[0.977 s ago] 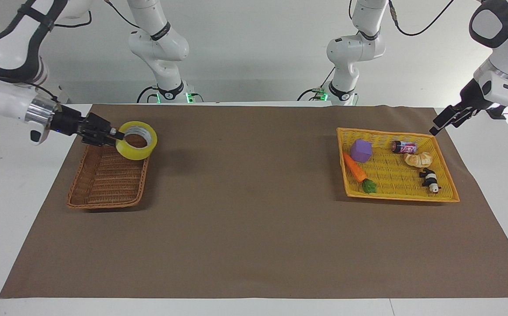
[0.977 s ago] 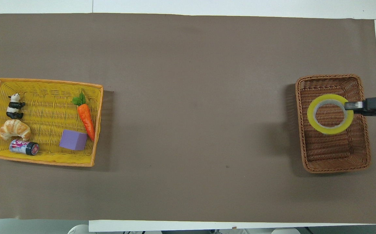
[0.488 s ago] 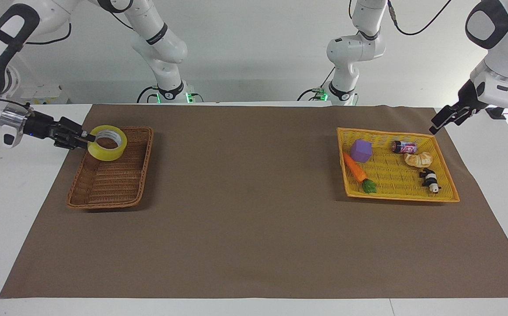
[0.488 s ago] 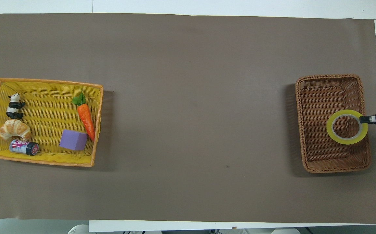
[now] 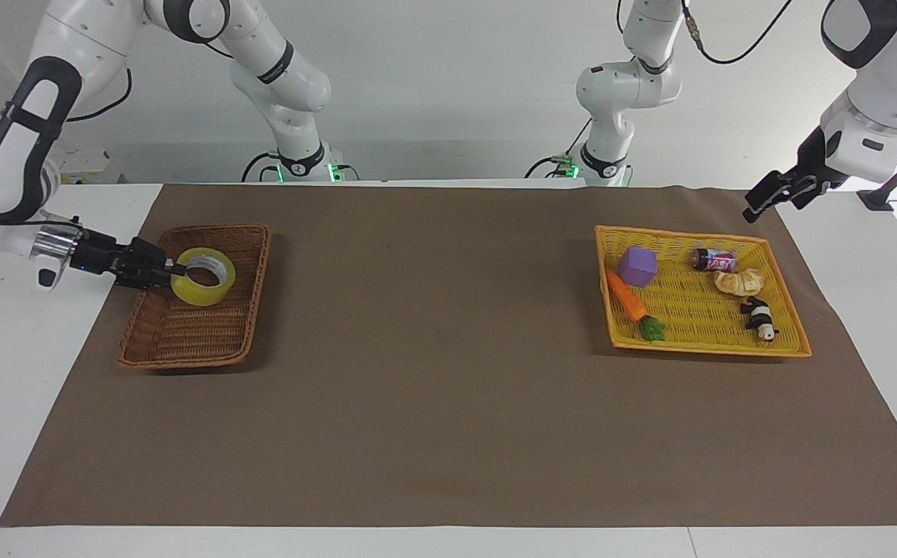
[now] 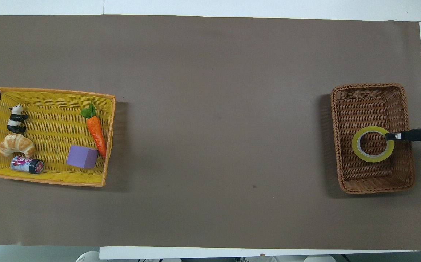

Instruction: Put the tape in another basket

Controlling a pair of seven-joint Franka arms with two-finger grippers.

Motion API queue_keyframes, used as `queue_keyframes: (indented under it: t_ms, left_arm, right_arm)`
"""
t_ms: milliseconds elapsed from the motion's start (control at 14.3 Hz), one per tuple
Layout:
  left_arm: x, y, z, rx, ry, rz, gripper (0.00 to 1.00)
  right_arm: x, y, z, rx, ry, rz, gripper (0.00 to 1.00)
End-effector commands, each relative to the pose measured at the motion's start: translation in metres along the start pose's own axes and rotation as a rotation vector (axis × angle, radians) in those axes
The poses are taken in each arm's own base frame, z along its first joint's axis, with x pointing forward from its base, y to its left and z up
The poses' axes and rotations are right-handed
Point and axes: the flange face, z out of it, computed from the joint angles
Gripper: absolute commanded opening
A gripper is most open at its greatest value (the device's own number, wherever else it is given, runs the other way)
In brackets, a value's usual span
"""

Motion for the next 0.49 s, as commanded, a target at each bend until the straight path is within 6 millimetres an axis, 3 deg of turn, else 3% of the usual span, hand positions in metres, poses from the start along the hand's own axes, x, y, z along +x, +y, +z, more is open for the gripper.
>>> queue_keyframes:
  t_ms: [0, 209, 279, 349, 419]
  left_arm:
    - [0.0000, 0.0045, -0.0069, 0.029, -0.007, 0.062, 1.00]
    - [-0.0013, 0.0022, -0.0032, 0.034, -0.018, 0.079, 1.00]
    - [-0.0014, -0.0001, -0.0024, 0.032, -0.021, 0.073, 1.00]
    - [-0.0008, -0.0037, -0.0026, 0.032, -0.015, 0.067, 1.00]
    - [-0.0012, -0.0054, 0.0001, 0.032, -0.018, 0.067, 1.00]
  right_arm:
    - [0.0003, -0.0061, 0.0012, -0.009, -0.005, -0.028, 0.00]
    - [0.0058, -0.0115, 0.0091, -0.009, -0.021, -0.042, 0.01]
    - [0.0057, -0.0111, 0.0088, -0.013, -0.021, -0.042, 0.14]
    - [0.0064, -0.0113, 0.0089, -0.023, -0.034, -0.046, 0.42]
    - [0.0060, -0.0107, 0.0097, -0.029, -0.040, -0.046, 0.92]
